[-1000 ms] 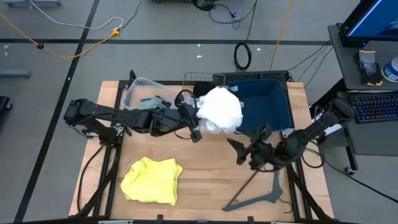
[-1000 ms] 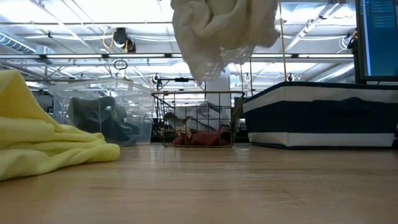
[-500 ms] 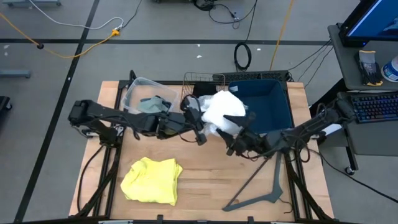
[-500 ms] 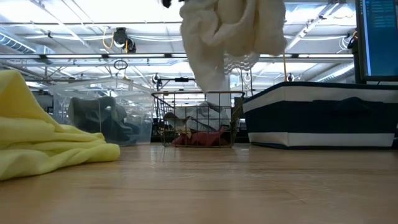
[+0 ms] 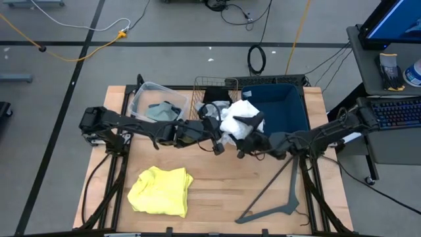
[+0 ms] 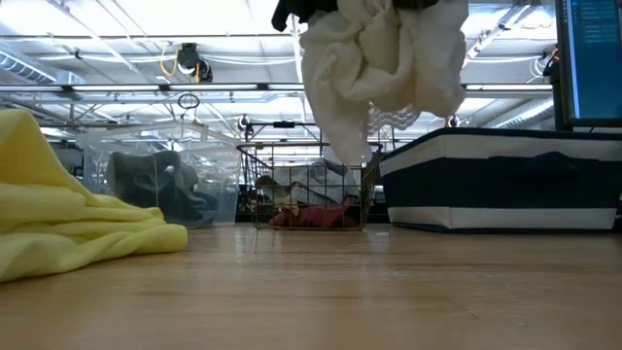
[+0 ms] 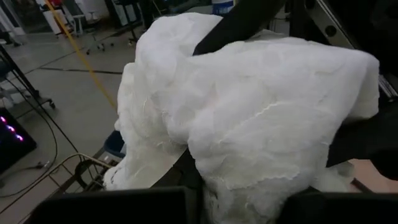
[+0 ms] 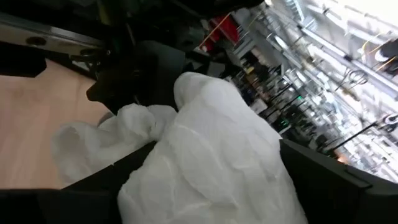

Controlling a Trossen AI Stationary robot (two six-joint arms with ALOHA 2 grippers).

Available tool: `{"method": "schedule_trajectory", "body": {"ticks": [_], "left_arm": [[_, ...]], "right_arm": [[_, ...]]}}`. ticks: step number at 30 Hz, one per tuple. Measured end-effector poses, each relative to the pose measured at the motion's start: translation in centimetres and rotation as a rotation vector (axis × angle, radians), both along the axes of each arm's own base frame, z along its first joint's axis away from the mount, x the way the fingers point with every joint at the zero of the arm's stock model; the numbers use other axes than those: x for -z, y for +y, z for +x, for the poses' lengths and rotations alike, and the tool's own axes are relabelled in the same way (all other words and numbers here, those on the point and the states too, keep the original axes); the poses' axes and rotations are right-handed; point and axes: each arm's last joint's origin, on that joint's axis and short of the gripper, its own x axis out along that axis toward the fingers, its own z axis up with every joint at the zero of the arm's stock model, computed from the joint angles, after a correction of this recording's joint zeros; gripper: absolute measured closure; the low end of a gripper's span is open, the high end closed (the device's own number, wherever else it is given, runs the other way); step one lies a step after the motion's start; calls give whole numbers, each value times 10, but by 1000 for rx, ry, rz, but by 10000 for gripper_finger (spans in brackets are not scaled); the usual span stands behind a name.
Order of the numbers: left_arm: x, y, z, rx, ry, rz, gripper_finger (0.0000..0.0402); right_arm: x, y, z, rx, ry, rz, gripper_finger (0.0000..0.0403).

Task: Pick & Place Cloths
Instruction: Put the white dress into the blue laundry organizer

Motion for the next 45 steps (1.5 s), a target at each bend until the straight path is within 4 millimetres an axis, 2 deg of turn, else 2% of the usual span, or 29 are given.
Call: {"method": "schedule_trajectory", "body": {"ticks": [4,7,16,19,22,24,27,33,39,45], "left_arm": [[1,0,0,-1,2,-6,348],[1,0,0,1,0,-13,348],[2,0,0,-1,10,-31,348],[4,0,-1,3,23,-35,348],[5,0,-1,5,33,-34,348],[5,-1,-1,5,37,-34,332],[4,-1,-1,-5,33,-50,282],[-1,-4,-3,1,9,-71,191],[-8,-11,-8,31,-2,-70,135],[-15,-28,-24,108,47,-62,108]], "right_arm": [[2,-5,2,-17,-17,52,124],[3,-7,2,-17,-25,77,158],[3,-9,3,-9,-26,78,315],[4,-8,3,-10,-23,76,353],[4,-8,3,-10,-20,75,357],[4,-9,3,-10,-17,70,357],[4,-9,2,6,-3,42,357],[-1,-13,-3,150,6,-30,359],[-20,-18,-14,224,-61,-65,359],[-49,-27,-33,381,-148,-100,359]]}}
